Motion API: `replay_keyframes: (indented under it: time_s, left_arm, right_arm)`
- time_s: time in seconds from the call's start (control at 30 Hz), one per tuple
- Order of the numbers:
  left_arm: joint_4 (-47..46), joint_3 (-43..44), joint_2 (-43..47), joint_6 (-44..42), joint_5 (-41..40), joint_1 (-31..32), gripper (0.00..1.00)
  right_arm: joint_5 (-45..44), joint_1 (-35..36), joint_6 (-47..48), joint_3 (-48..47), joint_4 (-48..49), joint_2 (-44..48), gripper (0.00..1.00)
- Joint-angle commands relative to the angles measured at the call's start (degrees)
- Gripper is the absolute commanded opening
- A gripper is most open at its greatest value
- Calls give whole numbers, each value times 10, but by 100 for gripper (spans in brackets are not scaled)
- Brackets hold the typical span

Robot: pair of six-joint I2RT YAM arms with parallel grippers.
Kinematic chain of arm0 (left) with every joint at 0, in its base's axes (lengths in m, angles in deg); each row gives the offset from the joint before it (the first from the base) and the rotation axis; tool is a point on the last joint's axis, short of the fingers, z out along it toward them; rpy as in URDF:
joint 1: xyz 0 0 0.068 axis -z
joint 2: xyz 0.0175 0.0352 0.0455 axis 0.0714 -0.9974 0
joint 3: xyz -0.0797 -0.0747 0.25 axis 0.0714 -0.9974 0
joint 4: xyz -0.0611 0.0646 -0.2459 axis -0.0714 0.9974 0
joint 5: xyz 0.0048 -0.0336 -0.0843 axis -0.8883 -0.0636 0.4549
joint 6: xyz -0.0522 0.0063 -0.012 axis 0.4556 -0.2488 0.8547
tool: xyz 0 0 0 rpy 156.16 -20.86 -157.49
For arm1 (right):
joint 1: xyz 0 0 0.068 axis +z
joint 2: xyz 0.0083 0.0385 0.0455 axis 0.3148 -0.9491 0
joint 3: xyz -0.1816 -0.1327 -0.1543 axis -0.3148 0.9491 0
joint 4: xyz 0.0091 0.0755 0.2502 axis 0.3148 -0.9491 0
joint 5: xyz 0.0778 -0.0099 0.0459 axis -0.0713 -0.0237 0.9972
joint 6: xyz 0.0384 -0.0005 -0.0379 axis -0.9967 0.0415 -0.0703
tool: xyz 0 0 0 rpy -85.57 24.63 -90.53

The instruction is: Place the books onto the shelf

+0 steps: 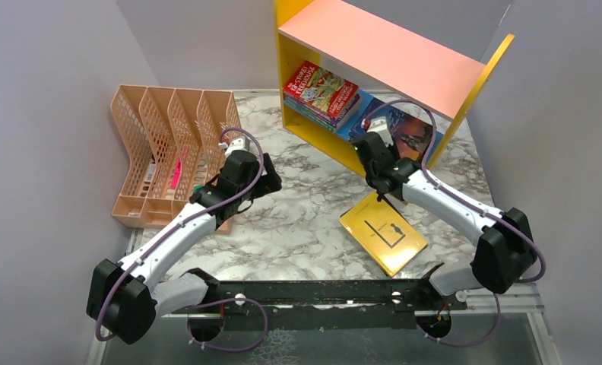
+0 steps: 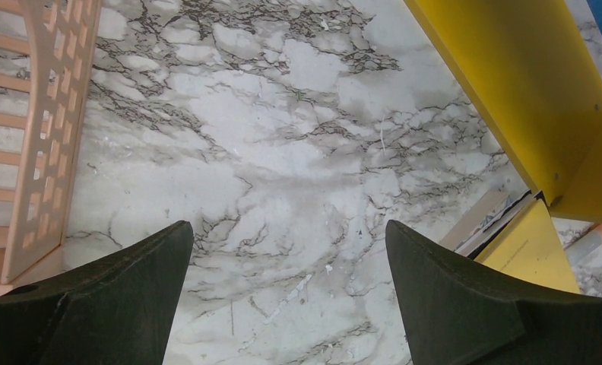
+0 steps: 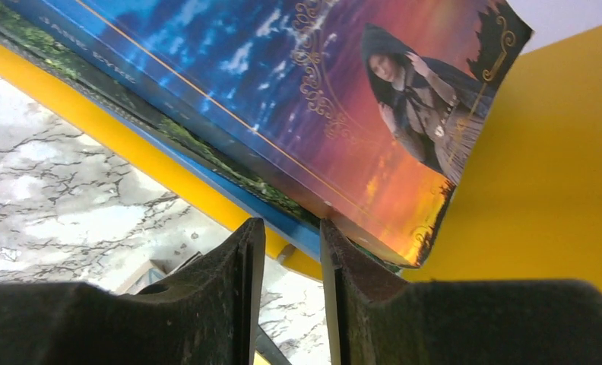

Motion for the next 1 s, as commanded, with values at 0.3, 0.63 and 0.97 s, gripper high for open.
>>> replay_keyframes:
  time_s: [0.3,0.63,0.97]
  left_arm:
    - [-62,-18,15,3,85,-3,97]
    - [-218,-101,8,81,207,36,99]
    - [-416,-164,-96,228,126,205,99]
  right_arm:
    - [255,-6,-35,-9,-54,64,45]
    - [247,-6,-255,123,-99,157,83]
    - [195,-7,-365,212,-49,171,91]
